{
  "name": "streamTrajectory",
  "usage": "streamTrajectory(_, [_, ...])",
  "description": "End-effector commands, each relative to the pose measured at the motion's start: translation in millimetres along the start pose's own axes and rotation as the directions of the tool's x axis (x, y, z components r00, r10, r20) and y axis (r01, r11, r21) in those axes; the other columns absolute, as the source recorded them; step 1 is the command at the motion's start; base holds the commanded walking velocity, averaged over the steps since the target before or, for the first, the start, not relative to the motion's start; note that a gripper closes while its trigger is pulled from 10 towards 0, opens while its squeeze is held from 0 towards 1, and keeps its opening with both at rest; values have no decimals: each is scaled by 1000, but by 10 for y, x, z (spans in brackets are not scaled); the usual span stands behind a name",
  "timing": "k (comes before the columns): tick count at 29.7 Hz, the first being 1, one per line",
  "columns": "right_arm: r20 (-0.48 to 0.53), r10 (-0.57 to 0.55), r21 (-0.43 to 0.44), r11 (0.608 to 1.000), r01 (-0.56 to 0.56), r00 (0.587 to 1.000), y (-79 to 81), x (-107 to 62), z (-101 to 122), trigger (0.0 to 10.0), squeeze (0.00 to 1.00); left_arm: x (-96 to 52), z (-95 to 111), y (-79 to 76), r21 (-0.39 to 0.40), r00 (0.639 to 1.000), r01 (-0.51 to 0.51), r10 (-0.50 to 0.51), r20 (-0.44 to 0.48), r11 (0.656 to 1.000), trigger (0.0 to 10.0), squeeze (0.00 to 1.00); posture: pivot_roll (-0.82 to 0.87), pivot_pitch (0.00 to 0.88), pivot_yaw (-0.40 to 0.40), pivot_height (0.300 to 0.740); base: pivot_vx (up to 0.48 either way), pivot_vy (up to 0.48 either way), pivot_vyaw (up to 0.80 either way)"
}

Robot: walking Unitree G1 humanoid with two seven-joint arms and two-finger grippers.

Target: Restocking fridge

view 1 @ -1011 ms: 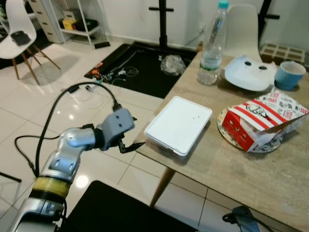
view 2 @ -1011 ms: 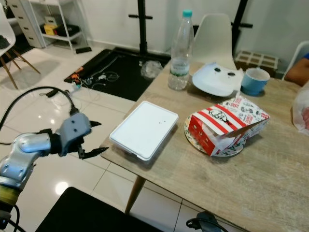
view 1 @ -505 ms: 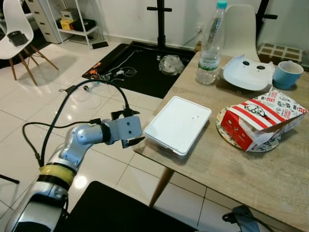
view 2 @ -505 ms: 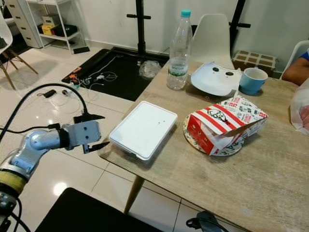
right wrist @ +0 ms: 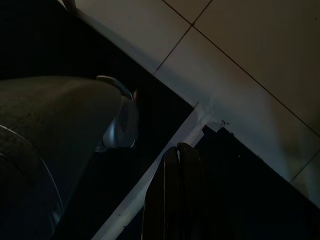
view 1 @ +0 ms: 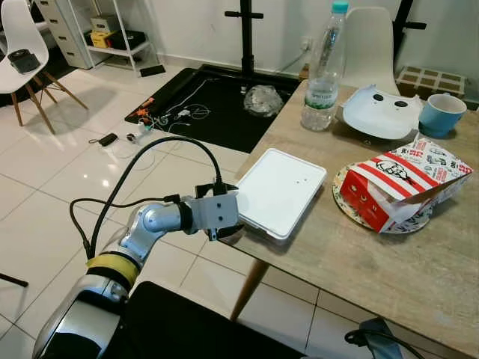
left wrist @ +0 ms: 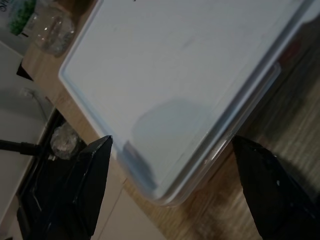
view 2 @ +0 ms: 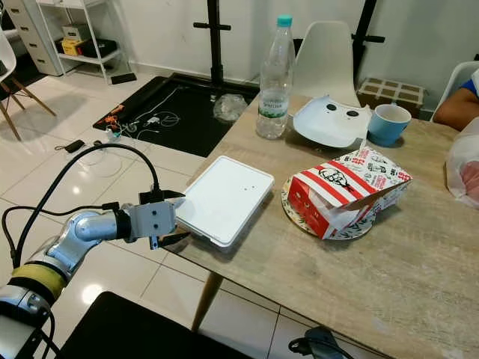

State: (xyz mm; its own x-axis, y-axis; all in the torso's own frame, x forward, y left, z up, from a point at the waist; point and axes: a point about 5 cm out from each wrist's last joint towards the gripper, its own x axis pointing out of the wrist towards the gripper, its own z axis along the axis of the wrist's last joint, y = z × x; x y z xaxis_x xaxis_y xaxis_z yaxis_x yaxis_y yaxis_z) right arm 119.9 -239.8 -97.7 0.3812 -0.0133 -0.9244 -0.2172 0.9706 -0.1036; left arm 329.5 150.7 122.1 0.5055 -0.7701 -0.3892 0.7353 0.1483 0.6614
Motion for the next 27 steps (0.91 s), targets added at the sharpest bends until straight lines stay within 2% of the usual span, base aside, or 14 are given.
streamTrajectory(1, [0, -4, 14, 1000, 4, 1000, 5, -1, -14, 10000, 0, 98, 33, -40, 23, 1000, 8, -8, 10, 1000, 10000, 0, -70, 0, 30, 740, 0, 0, 0])
streamTrajectory(9, [2, -7, 16, 1000, 7, 1000, -1, -1, -10, 10000, 0, 161, 12, -52, 52, 1000, -3, 3, -7, 999, 10000, 0, -76, 0, 31, 740, 0, 0, 0])
streamTrajectory(10, [2, -8, 15, 1000, 8, 1000, -4, -2, -8, 10000, 0, 169, 4, -67, 48, 1000, 14, -14, -12, 999, 9686, 0, -77, 0, 28, 740, 0, 0, 0])
streamTrajectory(12, [3, -10, 15, 1000, 9, 1000, -9, -2, -3, 10000, 0, 176, -12, -85, 48, 999, 32, -30, -25, 998, 10000, 0, -77, 0, 28, 740, 0, 0, 0])
streamTrajectory(13, [4, -11, 15, 1000, 11, 1000, -12, -2, 0, 10000, 0, 182, -25, -96, 49, 999, 43, -41, -33, 998, 5569, 0, -77, 0, 28, 740, 0, 0, 0])
streamTrajectory(14, [5, -12, 15, 1000, 12, 1000, -15, -2, 3, 10000, 0, 187, -32, -103, 42, 998, 52, -50, -36, 998, 2745, 0, -80, 0, 29, 740, 0, 0, 0])
streamTrajectory(15, [5, -12, 15, 1000, 12, 1000, -15, -2, 3, 10000, 0, 187, -32, -103, 42, 998, 52, -50, -36, 998, 2745, 0, -80, 0, 29, 740, 0, 0, 0])
streamTrajectory(16, [6, -13, 15, 1000, 13, 1000, -16, -2, 5, 10000, 0, 193, -39, -111, 28, 998, 61, -60, -37, 998, 0, 0, -80, 0, 29, 740, 0, 0, 0])
streamTrajectory(27, [9, -17, 17, 1000, 16, 1000, -27, -3, 13, 10000, 0, 232, -44, -135, 20, 997, 67, -67, -36, 998, 0, 0, -83, 0, 25, 740, 0, 0, 0])
